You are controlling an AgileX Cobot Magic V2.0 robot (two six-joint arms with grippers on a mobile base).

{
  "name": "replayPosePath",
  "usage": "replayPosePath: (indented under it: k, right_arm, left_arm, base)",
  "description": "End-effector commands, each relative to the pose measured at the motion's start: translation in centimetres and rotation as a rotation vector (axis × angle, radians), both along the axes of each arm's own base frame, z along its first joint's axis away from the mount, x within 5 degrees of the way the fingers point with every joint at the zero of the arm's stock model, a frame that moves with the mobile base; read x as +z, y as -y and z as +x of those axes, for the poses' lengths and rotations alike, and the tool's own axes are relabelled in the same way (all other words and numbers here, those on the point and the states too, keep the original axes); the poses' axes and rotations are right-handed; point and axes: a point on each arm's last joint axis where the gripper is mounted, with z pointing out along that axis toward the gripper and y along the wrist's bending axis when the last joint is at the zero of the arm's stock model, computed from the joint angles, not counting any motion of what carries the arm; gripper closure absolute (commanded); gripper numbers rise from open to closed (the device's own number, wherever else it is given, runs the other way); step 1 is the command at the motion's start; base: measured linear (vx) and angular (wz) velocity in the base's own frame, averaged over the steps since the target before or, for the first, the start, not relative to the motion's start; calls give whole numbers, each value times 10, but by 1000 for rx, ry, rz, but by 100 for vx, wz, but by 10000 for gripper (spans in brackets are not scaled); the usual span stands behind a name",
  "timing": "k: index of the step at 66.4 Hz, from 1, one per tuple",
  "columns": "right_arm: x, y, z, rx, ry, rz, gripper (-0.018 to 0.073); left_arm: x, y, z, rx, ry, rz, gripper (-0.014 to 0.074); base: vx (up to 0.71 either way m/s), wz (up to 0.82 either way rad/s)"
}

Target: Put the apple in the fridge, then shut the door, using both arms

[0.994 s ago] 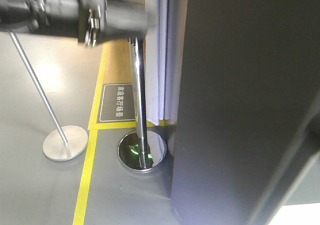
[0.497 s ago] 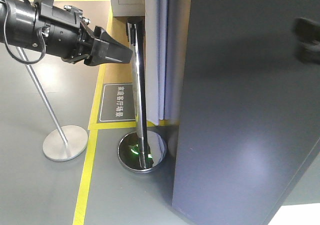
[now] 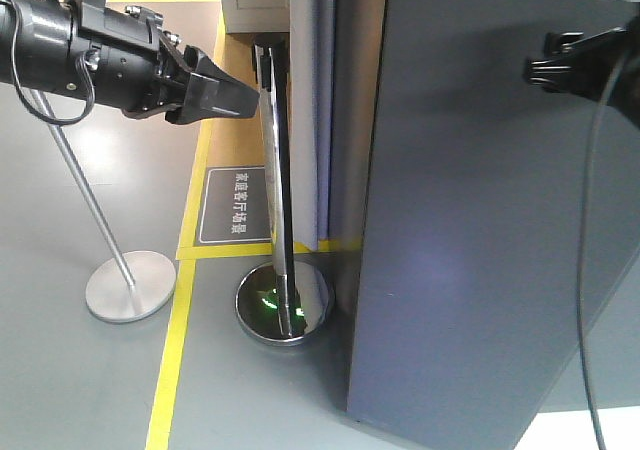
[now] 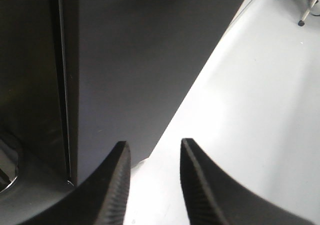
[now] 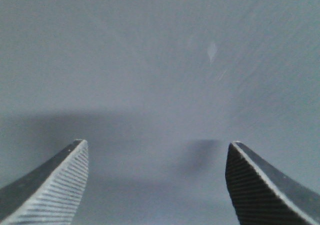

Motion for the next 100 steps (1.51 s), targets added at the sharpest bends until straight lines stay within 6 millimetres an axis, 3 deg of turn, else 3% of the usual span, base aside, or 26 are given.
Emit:
replayPosePath:
  k: [1, 30, 53, 67, 74, 85, 100]
  right_arm:
    - [23, 6, 8, -47, 91, -32, 3]
    - [25, 51, 58, -20, 17, 102, 3]
    - [23, 53, 88, 106, -33, 126, 3]
    - [22, 53, 90, 118, -38, 83, 3]
    - [29, 49, 84, 151, -40, 80, 6]
    - [61, 39, 62, 227, -2, 75, 48]
    - [110, 7, 0, 524, -30, 65, 232]
  left_arm:
    - [26, -1, -9, 27, 85, -60, 362]
    - [21, -8, -3, 119, 73, -2, 362]
    - [23, -10, 1, 172, 94, -19, 362]
    - [25, -11, 3, 192, 114, -28, 362]
    - [26, -11, 5, 205, 129, -34, 362]
    - [27, -12, 7, 224, 151, -31, 362]
    - [27, -14, 6, 241, 131, -29, 362]
  base:
    - [0, 0]
    - [0, 0]
    - [0, 0]
    - [0, 0]
    - [0, 0]
    - [0, 0]
    - [0, 0]
